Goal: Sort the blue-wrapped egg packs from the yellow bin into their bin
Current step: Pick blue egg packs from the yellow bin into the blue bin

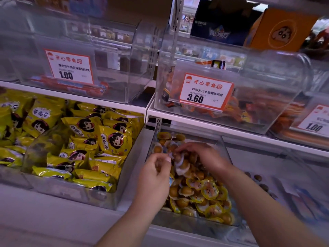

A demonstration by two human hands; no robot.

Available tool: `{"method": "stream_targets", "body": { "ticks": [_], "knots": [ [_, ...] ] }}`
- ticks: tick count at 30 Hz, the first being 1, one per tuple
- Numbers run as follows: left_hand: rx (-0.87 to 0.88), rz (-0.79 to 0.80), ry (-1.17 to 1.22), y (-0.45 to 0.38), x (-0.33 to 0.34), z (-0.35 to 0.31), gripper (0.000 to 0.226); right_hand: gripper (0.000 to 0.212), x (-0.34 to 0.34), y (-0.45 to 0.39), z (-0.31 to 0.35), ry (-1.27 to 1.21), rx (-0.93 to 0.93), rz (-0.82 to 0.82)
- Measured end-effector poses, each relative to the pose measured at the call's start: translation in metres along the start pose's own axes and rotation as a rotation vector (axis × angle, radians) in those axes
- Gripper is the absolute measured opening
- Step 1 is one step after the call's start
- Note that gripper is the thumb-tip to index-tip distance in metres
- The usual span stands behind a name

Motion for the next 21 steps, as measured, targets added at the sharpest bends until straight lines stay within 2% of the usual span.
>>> {"method": "stream_targets", "body": {
  "ticks": [3, 5, 8, 11, 14, 18, 21],
  "knots": [
    [0.051, 0.0, -0.168, -0.001, 0.006, 0.003, 0.025, 0.043, -0.008, 0.016, -0.002, 0.105, -0.06, 0.041],
    [0.127, 0.001, -0.376, -0.003, 0.011, 0.006, 0.037, 0.047, -0.017, 0.026, -0.011, 0.084, -0.056, 0.016],
    [0.234, 0.024, -0.607, -0.009, 0.02, 0.009, 0.033, 0.045, -0.022, 0.038, -0.029, 0.151, -0.084, -0.028],
    [0.28, 0.046, -0.68, -0.017, 0.026, 0.011, 0.028, 0.04, -0.021, 0.044, -0.037, 0.262, -0.174, -0.081],
    [0.26, 0.031, -0.581, -0.022, 0.027, 0.016, 0.022, 0.043, -0.024, 0.043, -0.038, 0.299, -0.184, -0.108],
    [0.228, -0.072, -0.377, -0.025, 0.022, 0.013, 0.022, 0.056, -0.023, 0.036, -0.042, 0.207, -0.1, -0.068],
    [0.142, -0.08, -0.178, -0.028, 0.024, 0.007, 0.026, 0.053, -0.022, 0.029, -0.043, 0.255, -0.126, -0.122]
  ]
}}
Point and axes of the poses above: each hand's wrist, its own y-axis away from the middle knuckle, its own x-axis out of the palm, z = x × y, the point moved 5 cm from there along -y, towards the middle knuckle, and after that the axes turned 12 degrees about -y, right-handed, at the moved point
